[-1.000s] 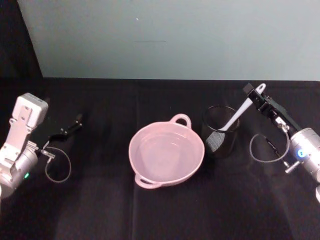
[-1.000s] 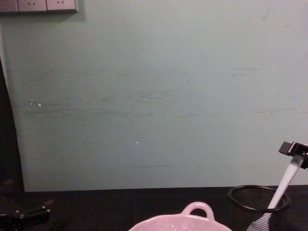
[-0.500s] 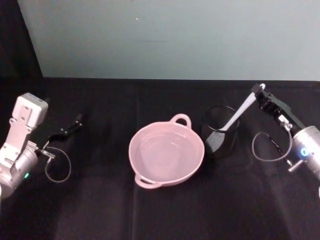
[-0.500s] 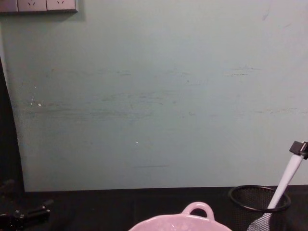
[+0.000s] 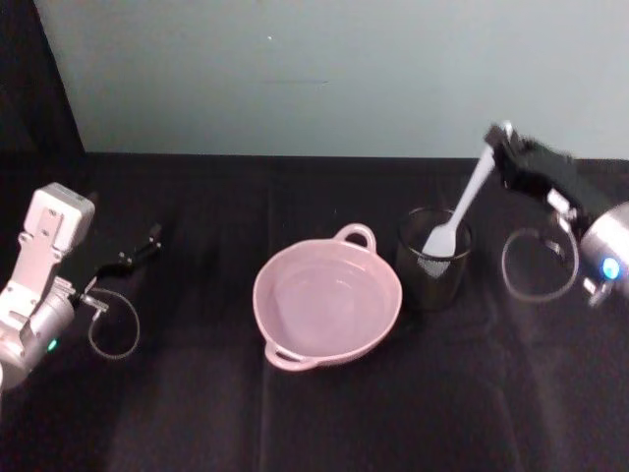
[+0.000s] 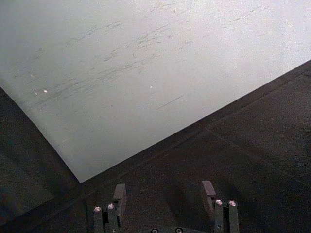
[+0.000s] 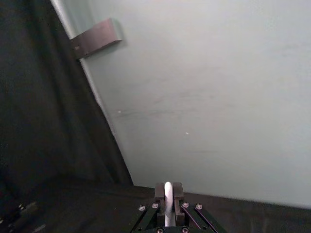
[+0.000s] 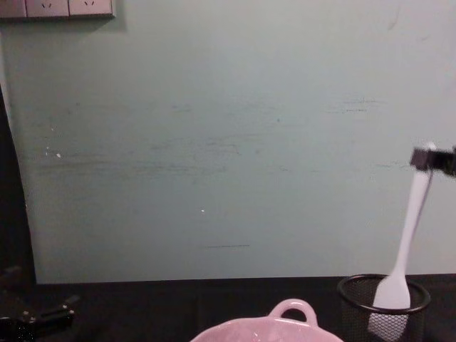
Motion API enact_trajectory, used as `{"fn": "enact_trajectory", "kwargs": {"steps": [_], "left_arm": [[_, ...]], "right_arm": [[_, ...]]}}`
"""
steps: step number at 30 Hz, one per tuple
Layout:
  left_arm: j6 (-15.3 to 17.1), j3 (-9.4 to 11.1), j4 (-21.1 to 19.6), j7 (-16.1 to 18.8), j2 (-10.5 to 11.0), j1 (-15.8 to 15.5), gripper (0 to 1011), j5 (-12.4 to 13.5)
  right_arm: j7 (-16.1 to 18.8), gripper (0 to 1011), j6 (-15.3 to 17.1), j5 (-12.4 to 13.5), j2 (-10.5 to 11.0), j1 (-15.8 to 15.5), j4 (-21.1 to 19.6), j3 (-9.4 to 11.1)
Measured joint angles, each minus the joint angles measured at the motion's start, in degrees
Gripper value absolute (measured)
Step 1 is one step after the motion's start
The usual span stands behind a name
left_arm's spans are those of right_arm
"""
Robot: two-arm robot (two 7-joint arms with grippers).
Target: Use the one hand to pick up the spoon and stir the clear water in the bowl.
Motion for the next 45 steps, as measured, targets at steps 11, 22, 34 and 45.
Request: {"fn": "enact_trajectory", "kwargs": {"steps": [11, 22, 34, 45], "left_arm": [[0.0, 0.0, 0.0, 0.0, 0.0, 0.0, 1011, 0.0], [0.0, 0.0, 0.0, 0.0, 0.0, 0.0, 1011, 0.0], [0.0, 0.0, 0.0, 0.0, 0.0, 0.0, 1011, 0.0], [0.0, 0.0, 0.0, 0.0, 0.0, 0.0, 1011, 0.0]], "right_arm": [[1.4, 108, 10.7, -4.0, 4.9, 6.3, -6.6, -2.7], [1.9, 108, 13.4, -5.7, 5.4, 8.7, -7.8, -3.6], [1.9, 109, 13.3, -5.7, 5.5, 8.7, -7.6, -3.6], [1.9, 108, 12.8, -5.4, 5.5, 7.9, -7.9, -3.1]]}}
